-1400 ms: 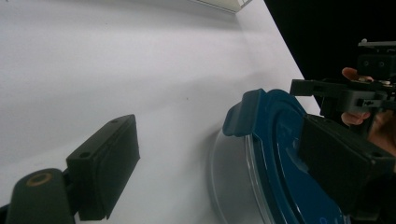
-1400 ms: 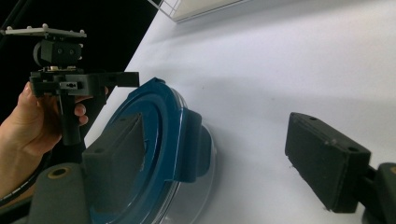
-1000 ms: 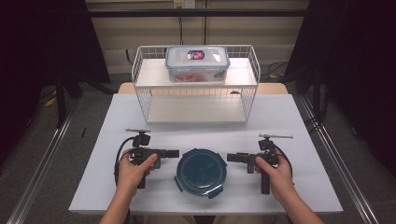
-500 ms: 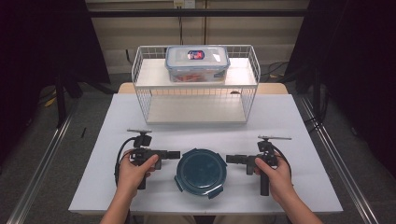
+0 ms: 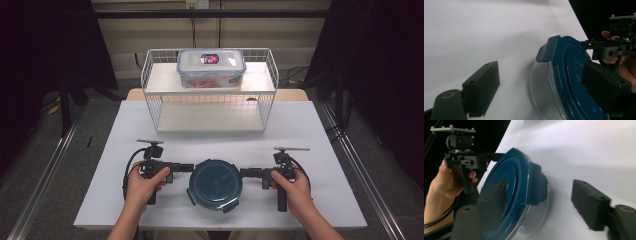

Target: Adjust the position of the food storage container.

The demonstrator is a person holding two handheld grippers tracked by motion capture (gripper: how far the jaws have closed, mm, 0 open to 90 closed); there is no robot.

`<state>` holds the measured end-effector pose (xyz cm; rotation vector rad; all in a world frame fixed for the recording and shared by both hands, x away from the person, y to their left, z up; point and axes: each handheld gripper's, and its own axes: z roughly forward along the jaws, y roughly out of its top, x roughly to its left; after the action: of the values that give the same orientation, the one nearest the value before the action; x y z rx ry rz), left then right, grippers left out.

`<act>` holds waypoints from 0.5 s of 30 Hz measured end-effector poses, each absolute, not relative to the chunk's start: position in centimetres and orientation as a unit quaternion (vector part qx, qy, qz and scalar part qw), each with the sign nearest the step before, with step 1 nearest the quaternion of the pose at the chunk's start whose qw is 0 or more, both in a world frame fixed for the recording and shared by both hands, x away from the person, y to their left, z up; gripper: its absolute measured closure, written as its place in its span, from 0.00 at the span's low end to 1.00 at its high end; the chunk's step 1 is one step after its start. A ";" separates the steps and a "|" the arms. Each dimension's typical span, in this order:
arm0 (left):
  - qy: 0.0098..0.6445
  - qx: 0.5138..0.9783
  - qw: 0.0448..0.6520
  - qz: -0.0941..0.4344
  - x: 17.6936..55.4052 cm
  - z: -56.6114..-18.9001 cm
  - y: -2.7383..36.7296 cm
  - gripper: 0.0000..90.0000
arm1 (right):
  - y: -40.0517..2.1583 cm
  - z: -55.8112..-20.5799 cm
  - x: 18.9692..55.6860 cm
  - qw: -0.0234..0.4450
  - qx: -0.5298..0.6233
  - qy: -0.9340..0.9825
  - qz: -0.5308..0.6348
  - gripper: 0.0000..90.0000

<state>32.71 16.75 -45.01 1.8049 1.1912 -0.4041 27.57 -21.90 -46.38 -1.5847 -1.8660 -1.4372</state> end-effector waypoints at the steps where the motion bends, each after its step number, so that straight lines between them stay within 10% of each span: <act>1: 0.484 0.730 0.454 -0.164 32.7 -45.0 16.7 0.17 | -21.9 -46.4 27.6 0.154 -0.551 -0.650 -0.501 0.34; 15: 0.482 0.732 0.452 -0.167 32.8 -45.2 16.6 0.17 | -21.3 -46.8 27.4 0.190 -0.553 -0.648 -0.488 0.50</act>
<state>32.76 16.62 -45.16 1.8090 1.1901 -0.4117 27.42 -21.30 -46.84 -1.5547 -1.8212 -1.3702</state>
